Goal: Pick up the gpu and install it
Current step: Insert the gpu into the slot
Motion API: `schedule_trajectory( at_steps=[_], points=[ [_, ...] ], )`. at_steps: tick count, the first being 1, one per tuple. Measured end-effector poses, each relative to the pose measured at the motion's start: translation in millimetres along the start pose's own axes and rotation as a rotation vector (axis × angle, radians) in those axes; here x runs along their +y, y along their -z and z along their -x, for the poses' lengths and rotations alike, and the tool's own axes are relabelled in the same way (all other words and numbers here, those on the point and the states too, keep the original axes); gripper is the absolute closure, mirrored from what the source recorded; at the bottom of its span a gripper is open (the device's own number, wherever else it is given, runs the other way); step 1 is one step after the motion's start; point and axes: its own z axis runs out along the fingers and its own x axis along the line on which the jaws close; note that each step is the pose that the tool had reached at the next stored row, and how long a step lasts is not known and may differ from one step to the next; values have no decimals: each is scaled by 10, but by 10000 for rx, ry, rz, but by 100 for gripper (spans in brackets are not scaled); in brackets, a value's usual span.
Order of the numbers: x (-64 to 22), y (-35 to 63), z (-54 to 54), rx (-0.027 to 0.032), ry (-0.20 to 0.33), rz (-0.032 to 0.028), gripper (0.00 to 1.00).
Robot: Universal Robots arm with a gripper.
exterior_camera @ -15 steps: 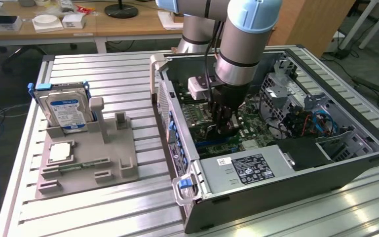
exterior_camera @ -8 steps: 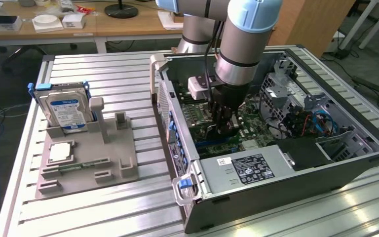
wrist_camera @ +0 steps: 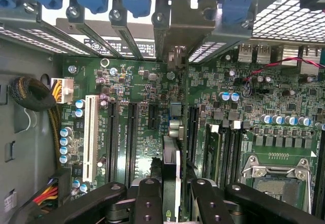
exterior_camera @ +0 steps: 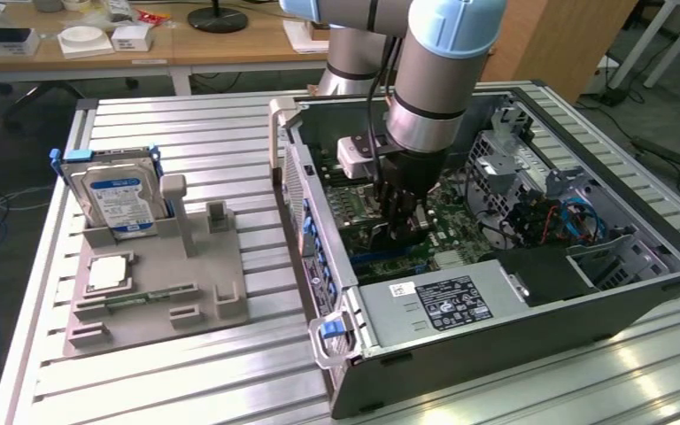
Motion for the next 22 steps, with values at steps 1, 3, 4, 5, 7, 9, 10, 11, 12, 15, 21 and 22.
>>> schedule_trajectory(
  at_steps=[1, 3, 4, 5, 7, 9, 10, 11, 12, 15, 21, 22],
  points=[
    [0, 1, 0, 0, 0, 0, 73],
    [0, 5, 0, 1, 0, 1, 73],
    [0, 5, 0, 1, 0, 1, 73],
    [0, 5, 0, 1, 0, 1, 73],
    [0, 5, 0, 1, 0, 1, 73],
    [0, 5, 0, 1, -11, 0, 73],
    [0, 4, 0, 0, -25, 0, 73],
    [0, 5, -1, 1, -37, 0, 73],
    [0, 5, -1, 1, -51, 0, 73],
    [0, 5, -1, 1, -85, 0, 73],
    [0, 4, -1, 1, -149, -1, 73],
    [0, 4, -1, 1, -150, -1, 73]
  ],
)
